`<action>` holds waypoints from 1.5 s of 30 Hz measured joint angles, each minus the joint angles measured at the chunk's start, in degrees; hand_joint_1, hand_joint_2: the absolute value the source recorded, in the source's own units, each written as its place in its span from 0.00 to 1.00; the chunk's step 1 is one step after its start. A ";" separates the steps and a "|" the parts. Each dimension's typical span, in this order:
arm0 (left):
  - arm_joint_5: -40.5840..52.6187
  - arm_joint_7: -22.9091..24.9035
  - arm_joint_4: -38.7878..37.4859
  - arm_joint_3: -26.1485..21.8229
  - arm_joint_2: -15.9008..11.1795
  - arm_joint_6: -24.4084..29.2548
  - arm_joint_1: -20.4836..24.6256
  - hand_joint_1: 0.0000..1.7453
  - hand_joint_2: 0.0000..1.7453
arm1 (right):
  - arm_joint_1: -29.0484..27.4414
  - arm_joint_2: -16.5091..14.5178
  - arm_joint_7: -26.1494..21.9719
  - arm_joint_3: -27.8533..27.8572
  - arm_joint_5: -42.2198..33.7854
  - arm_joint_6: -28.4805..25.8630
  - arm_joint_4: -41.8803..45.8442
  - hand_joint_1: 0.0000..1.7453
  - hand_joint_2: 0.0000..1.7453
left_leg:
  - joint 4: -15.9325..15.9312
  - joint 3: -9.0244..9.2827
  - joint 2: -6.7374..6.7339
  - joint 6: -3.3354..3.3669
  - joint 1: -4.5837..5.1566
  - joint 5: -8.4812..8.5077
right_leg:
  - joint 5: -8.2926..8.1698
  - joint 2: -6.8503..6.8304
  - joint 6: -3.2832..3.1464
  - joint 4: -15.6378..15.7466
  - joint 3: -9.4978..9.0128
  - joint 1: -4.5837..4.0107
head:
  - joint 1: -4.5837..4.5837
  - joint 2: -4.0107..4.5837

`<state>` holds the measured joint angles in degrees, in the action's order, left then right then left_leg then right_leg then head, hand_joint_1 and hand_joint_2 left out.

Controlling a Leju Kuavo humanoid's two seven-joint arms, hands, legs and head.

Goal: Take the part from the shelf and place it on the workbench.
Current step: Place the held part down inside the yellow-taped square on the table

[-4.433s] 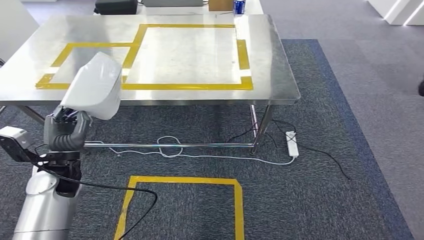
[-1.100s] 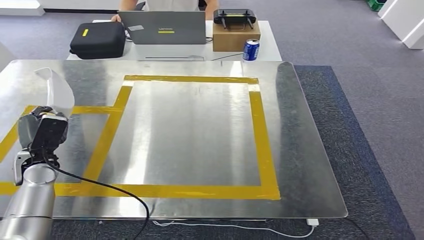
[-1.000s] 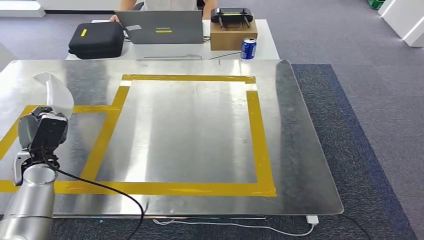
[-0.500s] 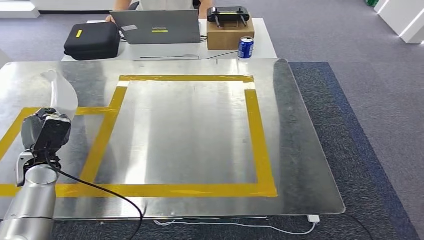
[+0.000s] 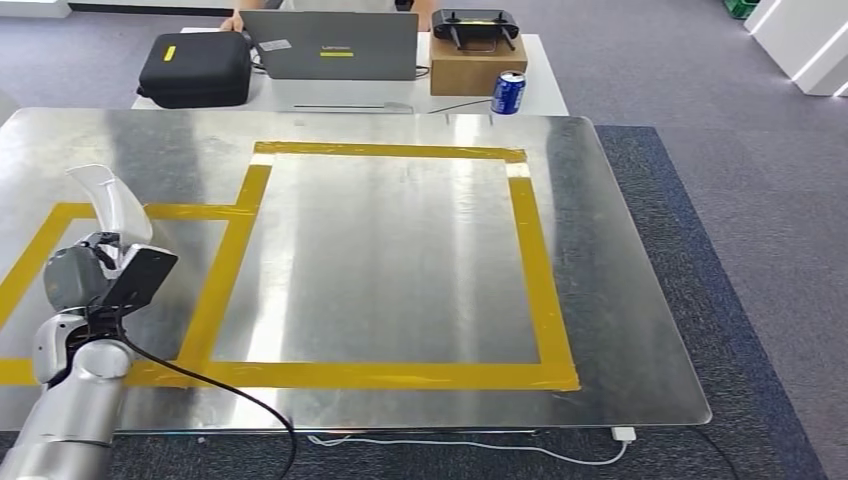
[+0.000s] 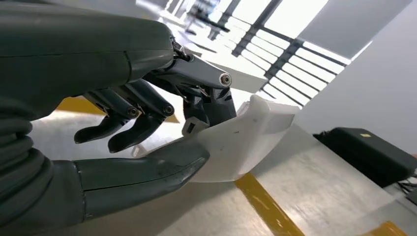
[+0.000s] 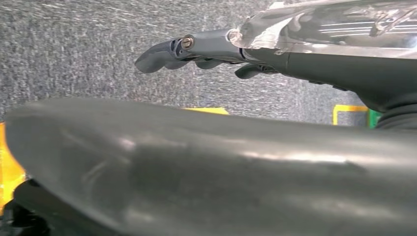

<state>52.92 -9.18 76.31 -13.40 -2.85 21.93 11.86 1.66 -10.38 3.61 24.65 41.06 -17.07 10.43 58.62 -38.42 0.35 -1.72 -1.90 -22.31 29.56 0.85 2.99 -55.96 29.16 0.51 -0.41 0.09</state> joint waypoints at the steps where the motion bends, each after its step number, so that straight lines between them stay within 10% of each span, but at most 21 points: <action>1: 3.22 1.33 -0.09 0.22 -0.48 0.68 0.22 1.00 1.00 | 0.10 0.00 0.02 0.00 0.08 0.14 0.00 0.00 0.00 | 0.00 0.00 0.00 0.07 0.00 0.05 | 0.03 0.00 0.30 -0.06 0.07 0.00 | -0.01 0.00; 17: 15.84 3.66 4.97 1.96 -3.23 2.20 -5.93 1.00 1.00 | 0.30 0.00 0.26 1.94 -0.30 0.50 0.02 0.00 0.00 | -0.21 0.05 0.00 -0.44 -0.06 1.04 | -0.35 -0.01 0.38 -1.55 0.90 -0.15 | -0.03 0.00; 21: 15.26 2.85 5.51 2.27 -3.57 0.99 -6.51 0.00 1.00 | 0.30 0.00 0.21 2.38 -0.27 0.59 0.03 0.00 0.00 | -0.21 0.05 0.00 -0.50 -0.06 1.08 | -0.34 -0.01 0.31 -1.71 0.99 -0.16 | -0.04 0.00; 28: 14.95 2.70 7.09 3.71 -3.66 -0.87 -6.92 0.00 1.00 | 0.31 0.00 0.15 2.90 -0.03 0.61 0.04 0.00 0.00 | -0.22 0.05 0.01 -0.63 -0.06 1.17 | -0.36 -0.01 0.21 -1.88 1.09 -0.18 | -0.03 0.00; 32: 14.87 3.00 7.40 3.82 -3.66 -1.07 -6.93 0.00 0.00 | 0.32 0.00 0.18 3.09 0.01 0.63 0.04 0.00 0.00 | -0.22 0.05 0.01 -0.65 -0.07 1.20 | -0.36 -0.01 0.20 -1.93 1.12 -0.18 | -0.03 0.00; 39: 9.45 2.24 7.80 4.04 -3.38 -1.41 -6.92 0.00 0.00 | 0.32 0.00 0.62 3.20 0.58 0.98 0.04 0.00 0.00 | -0.22 0.05 0.01 -0.69 -0.08 1.23 | -0.39 -0.01 0.15 -2.00 1.17 -0.18 | -0.03 0.00; 45: -17.38 -6.28 9.71 2.56 -1.44 -9.51 -6.86 0.00 0.00 | 0.34 0.00 -0.29 3.35 1.10 1.02 0.06 0.00 0.00 | -0.22 0.05 0.01 -0.69 -0.08 1.24 | -0.41 0.00 0.13 -2.02 1.18 -0.18 | -0.02 0.00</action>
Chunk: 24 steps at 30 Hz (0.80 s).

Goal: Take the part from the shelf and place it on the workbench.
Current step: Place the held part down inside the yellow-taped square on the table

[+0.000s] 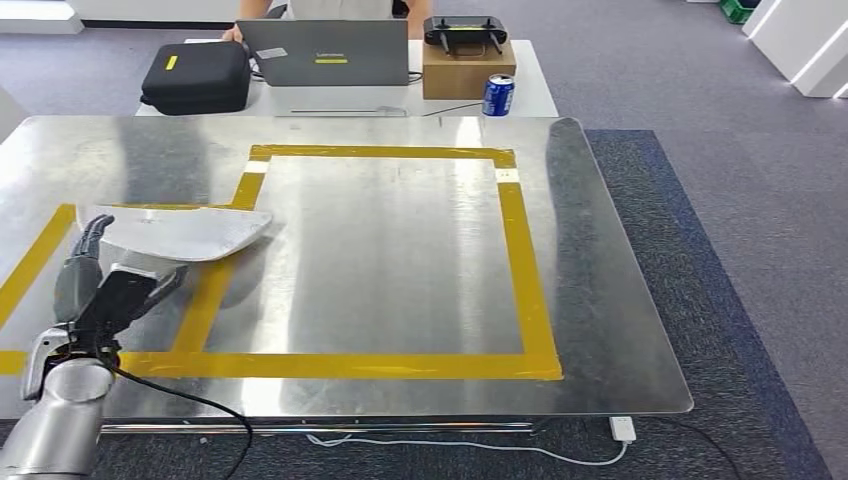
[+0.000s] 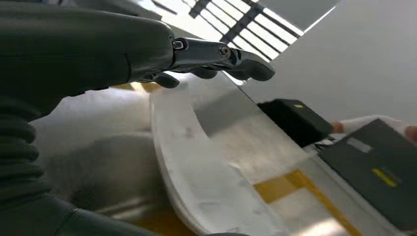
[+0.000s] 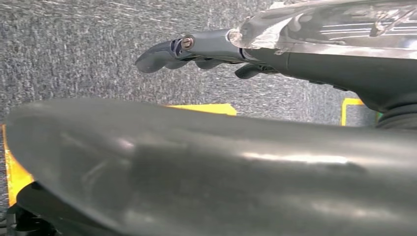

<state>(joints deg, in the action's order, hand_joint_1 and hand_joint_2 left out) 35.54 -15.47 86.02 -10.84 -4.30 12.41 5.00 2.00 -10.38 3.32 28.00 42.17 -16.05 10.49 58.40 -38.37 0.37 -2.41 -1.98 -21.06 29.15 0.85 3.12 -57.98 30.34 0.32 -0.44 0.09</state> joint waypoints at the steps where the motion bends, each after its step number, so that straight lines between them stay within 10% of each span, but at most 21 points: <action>1: -3.14 -0.93 0.43 -0.45 0.41 -1.10 0.02 0.00 0.00 | 0.00 0.00 -0.07 0.07 0.04 -0.01 0.01 0.00 0.00 | 0.00 0.00 0.00 -0.01 0.00 0.00 | -0.01 0.00 -0.01 -0.01 0.01 0.00 | -0.01 0.00; 7: -16.10 -4.49 2.27 -3.15 2.25 -7.20 0.05 0.00 0.00 | 0.02 0.00 -0.38 0.53 0.33 -0.17 0.01 0.00 0.00 | -0.01 0.00 0.00 -0.07 0.00 0.04 | -0.02 0.01 -0.04 -0.06 0.04 -0.01 | -0.01 0.00; 14: -55.06 -9.02 4.40 -11.20 4.75 -29.64 0.10 0.00 0.00 | 0.01 0.00 -1.15 0.87 1.26 -0.32 0.01 0.00 0.00 | -0.07 0.00 0.00 -0.12 -0.01 0.08 | -0.02 0.02 -0.08 -0.13 0.12 -0.03 | -0.01 0.00; 24: -72.06 -11.53 4.67 -26.99 6.50 -36.22 2.43 0.00 0.00 | -0.04 0.00 -1.92 1.35 1.84 -0.32 0.01 0.00 0.00 | -0.12 -0.01 -0.05 -0.19 -0.06 0.12 | -0.07 0.07 -0.41 -0.24 0.31 -0.11 | -0.02 0.00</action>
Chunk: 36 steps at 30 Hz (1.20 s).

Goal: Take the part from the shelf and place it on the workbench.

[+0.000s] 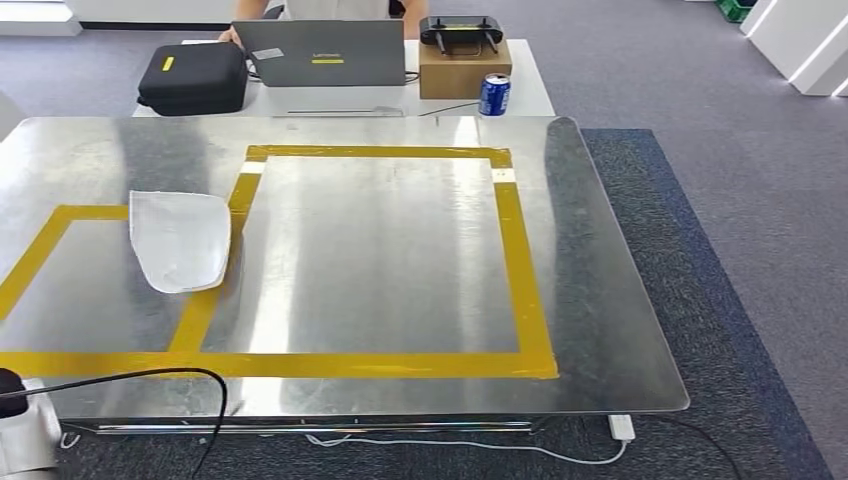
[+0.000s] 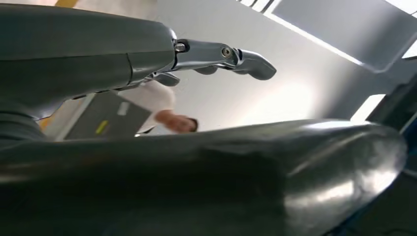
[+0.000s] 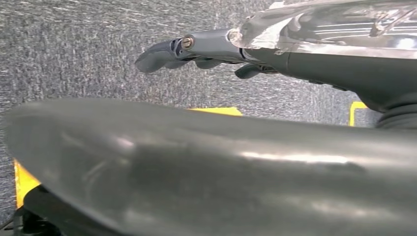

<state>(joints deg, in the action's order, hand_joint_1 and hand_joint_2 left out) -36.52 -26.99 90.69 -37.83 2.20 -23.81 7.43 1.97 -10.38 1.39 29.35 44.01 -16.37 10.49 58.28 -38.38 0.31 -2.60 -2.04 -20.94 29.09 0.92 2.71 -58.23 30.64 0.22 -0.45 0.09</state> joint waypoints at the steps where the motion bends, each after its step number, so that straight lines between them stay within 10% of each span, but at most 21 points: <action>1: -0.28 -0.09 0.01 -1.51 0.06 -0.36 0.16 0.00 0.00 | 0.00 -0.01 -0.03 0.17 -0.03 0.00 0.00 0.00 0.00 | -0.01 -0.01 0.01 0.00 0.00 0.01 | 0.02 -0.05 -0.02 0.00 -0.01 0.00 | 0.00 0.00; 23: 6.50 -12.75 -2.60 -34.41 -5.33 13.06 2.07 0.00 0.00 | -0.08 -0.11 0.22 4.06 -1.81 -0.06 0.00 0.00 0.00 | -0.16 -0.05 0.05 -0.20 -0.10 0.07 | 0.20 -0.17 -0.41 -0.14 0.10 -0.15 | 0.00 0.00; 36: 23.40 -13.09 -3.15 -49.50 -1.78 28.07 1.05 0.00 0.00 | -0.04 -0.85 -0.72 9.10 -2.49 -2.15 0.04 0.00 0.00 | -0.13 -0.06 0.07 0.07 0.12 -0.11 | 0.13 -0.19 -0.18 -0.06 0.10 0.17 | -0.02 0.00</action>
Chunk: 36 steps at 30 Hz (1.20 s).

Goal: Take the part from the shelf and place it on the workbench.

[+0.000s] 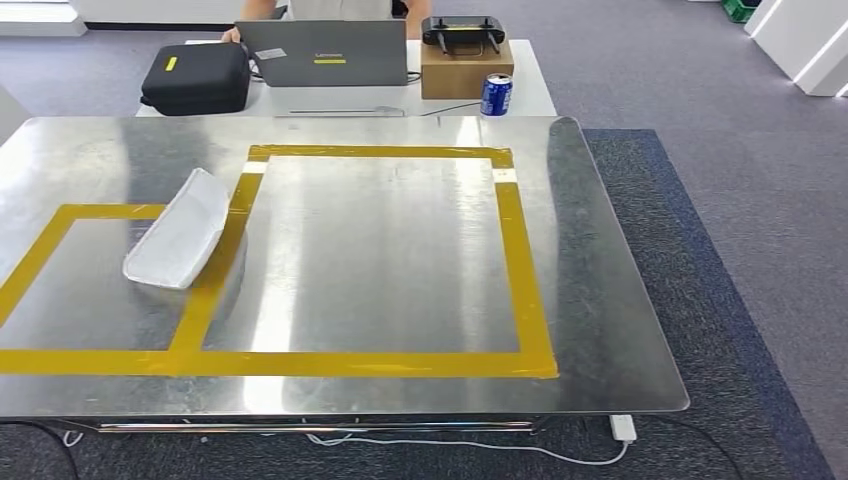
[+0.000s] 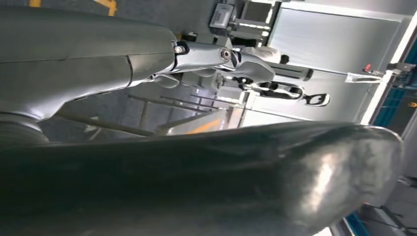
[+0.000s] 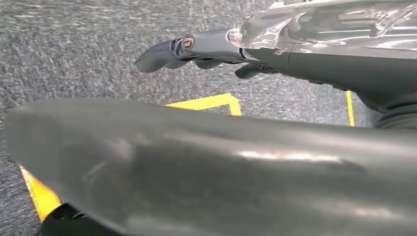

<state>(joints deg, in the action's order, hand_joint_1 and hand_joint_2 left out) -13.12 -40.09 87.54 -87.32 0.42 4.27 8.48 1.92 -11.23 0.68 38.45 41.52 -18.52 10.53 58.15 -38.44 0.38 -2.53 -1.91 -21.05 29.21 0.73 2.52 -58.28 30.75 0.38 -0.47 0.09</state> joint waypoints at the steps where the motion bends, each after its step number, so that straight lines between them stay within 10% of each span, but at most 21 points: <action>1: 0.21 0.00 -0.14 -0.24 0.49 -0.20 -0.01 0.00 0.00 | 0.00 -0.10 0.05 0.44 0.42 -0.03 0.01 0.00 0.00 | 0.01 0.00 0.00 0.08 0.09 -0.03 | 0.00 0.00 0.10 0.00 0.00 0.09 | 0.01 0.00; 8: 0.38 0.00 -1.22 -0.79 2.50 -0.42 -0.02 0.00 0.00 | -0.01 -0.57 -0.59 2.58 1.31 -0.21 0.05 0.00 0.00 | -0.66 0.19 -0.15 1.45 0.36 0.62 | 0.57 -0.04 1.35 -0.22 -0.21 0.64 | 0.03 0.00; 13: 4.11 -0.01 -3.78 -1.09 3.75 -0.20 -0.03 0.00 0.00 | 0.02 -0.60 0.31 3.95 1.35 0.01 0.05 0.00 0.00 | -1.25 -0.78 -0.37 1.76 0.05 1.79 | 10.20 -0.21 1.70 -14.02 4.08 0.58 | 0.32 0.00; 18: 17.65 -0.02 -7.47 2.18 4.73 16.25 -3.39 0.00 0.00 | 0.35 -0.72 0.63 5.56 0.72 0.08 0.08 0.00 0.00 | -1.33 -2.70 -0.49 -0.03 -0.47 4.20 | 4.88 -0.17 1.58 -0.99 -5.19 0.63 | 0.25 -0.01; 22: 20.16 -0.08 -8.89 5.49 4.89 19.58 -5.62 0.00 0.00 | 0.48 -1.07 0.70 6.32 0.51 -0.02 0.09 0.00 0.00 | -3.07 -2.05 -0.34 -1.87 -0.88 6.57 | 2.96 -0.19 -0.75 0.73 -4.94 0.00 | 0.15 0.00; 24: 20.29 -0.08 -9.47 6.14 5.02 19.72 -6.45 0.00 0.00 | 0.50 -1.16 0.71 6.52 0.49 -0.03 0.10 0.00 0.00 | -1.89 -2.79 -0.37 -2.21 -1.01 3.54 | 1.43 -0.30 -1.87 0.73 -3.54 0.02 | -0.17 0.01; 28: 20.47 -0.08 -10.31 7.10 5.10 20.10 -6.88 0.00 0.00 | 0.34 -1.22 0.71 6.89 0.49 -0.04 0.11 0.00 0.00 | 13.18 -5.99 -0.38 -2.03 -0.31 -8.39 | -1.79 -0.62 -2.71 0.62 0.15 -0.27 | -0.95 0.00; 30: 21.43 -0.08 -10.90 7.85 5.07 21.66 -7.35 0.00 0.00 | 0.29 -1.23 0.72 7.07 0.48 -0.12 0.11 0.00 0.00 | 15.73 -4.04 -0.37 -1.77 -0.03 -7.96 | -3.23 -0.66 -2.62 0.53 2.00 -0.43 | -0.99 0.00; 34: 24.58 -0.08 -14.58 13.44 3.94 29.66 -9.42 0.00 0.00 | 0.36 -1.39 1.07 7.54 0.84 -0.77 0.18 0.00 0.00 | 1.91 8.89 -0.34 -0.79 0.31 -6.98 | -5.28 -0.65 -1.50 -0.02 4.44 -0.62 | -1.17 0.00; 36: 24.89 -0.09 -17.43 16.61 3.95 33.05 -10.30 0.00 0.00 | 0.47 -1.52 0.99 7.71 1.15 -1.28 0.26 0.00 0.00 | -2.03 11.25 -0.31 0.06 0.67 -8.29 | -6.17 -0.71 -0.81 -0.10 4.82 -0.71 | -1.13 0.00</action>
<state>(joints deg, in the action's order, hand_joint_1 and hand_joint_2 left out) 11.77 -40.17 70.11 -70.72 4.37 37.32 -1.83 2.39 -12.75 1.67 46.16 42.67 -19.80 10.79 56.12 -27.19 0.07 -2.47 -1.25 -29.34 23.04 0.02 1.72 -58.39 35.57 -0.32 -1.61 0.09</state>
